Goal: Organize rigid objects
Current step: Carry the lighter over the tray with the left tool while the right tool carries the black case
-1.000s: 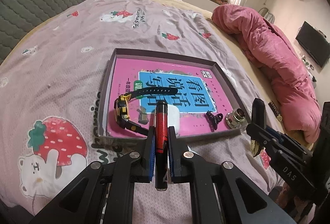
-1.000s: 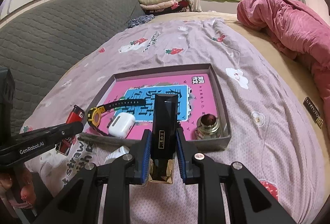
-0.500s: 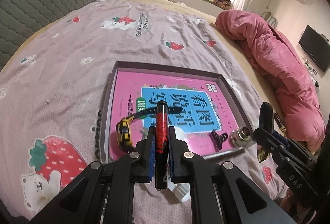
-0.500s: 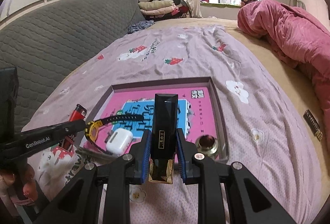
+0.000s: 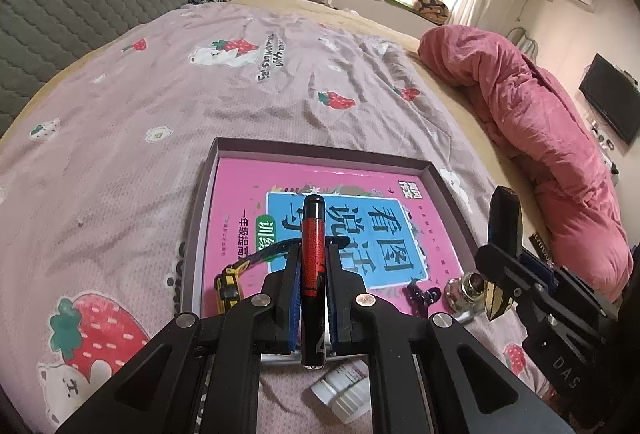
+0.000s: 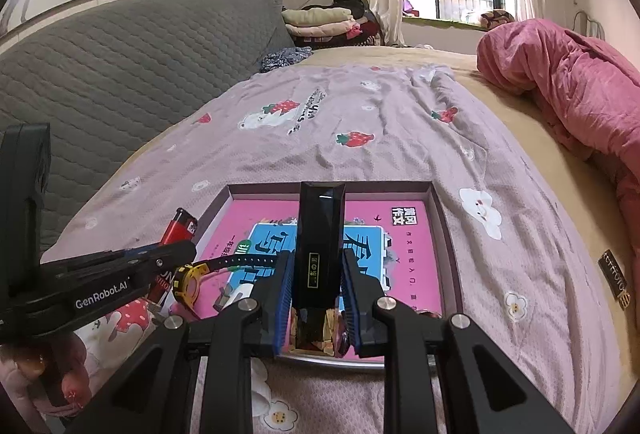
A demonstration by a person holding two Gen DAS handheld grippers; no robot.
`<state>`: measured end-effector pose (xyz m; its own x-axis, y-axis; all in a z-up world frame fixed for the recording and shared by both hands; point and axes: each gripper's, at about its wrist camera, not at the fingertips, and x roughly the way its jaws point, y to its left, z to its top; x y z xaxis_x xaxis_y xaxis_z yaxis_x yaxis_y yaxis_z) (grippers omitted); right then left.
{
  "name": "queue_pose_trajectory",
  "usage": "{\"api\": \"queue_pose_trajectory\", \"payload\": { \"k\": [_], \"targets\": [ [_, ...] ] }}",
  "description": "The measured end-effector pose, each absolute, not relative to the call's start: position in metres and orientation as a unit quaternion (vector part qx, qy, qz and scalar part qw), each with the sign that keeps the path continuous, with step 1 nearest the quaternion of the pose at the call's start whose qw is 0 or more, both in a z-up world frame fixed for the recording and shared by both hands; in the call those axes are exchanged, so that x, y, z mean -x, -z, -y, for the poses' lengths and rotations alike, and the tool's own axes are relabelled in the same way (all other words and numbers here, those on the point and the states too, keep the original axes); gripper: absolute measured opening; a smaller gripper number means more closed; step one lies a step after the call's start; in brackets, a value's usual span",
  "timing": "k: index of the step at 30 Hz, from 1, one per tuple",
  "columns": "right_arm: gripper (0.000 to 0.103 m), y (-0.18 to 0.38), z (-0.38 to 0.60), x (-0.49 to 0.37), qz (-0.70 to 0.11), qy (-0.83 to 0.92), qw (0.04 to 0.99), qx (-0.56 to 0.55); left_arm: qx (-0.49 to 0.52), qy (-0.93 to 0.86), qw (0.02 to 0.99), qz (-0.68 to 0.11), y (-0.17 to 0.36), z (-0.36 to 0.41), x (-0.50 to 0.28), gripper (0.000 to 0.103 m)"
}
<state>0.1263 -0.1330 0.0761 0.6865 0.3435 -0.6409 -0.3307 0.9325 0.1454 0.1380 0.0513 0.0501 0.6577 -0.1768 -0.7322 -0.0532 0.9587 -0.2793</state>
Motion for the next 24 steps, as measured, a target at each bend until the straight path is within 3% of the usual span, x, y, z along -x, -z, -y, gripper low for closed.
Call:
{"api": "queue_pose_trajectory", "payload": {
  "k": [24],
  "targets": [
    [0.024, -0.046, 0.12, -0.14, -0.386, -0.185, 0.904, 0.002, 0.139, 0.041, 0.886, -0.441, -0.023, -0.047, -0.151, 0.01]
  ]
}}
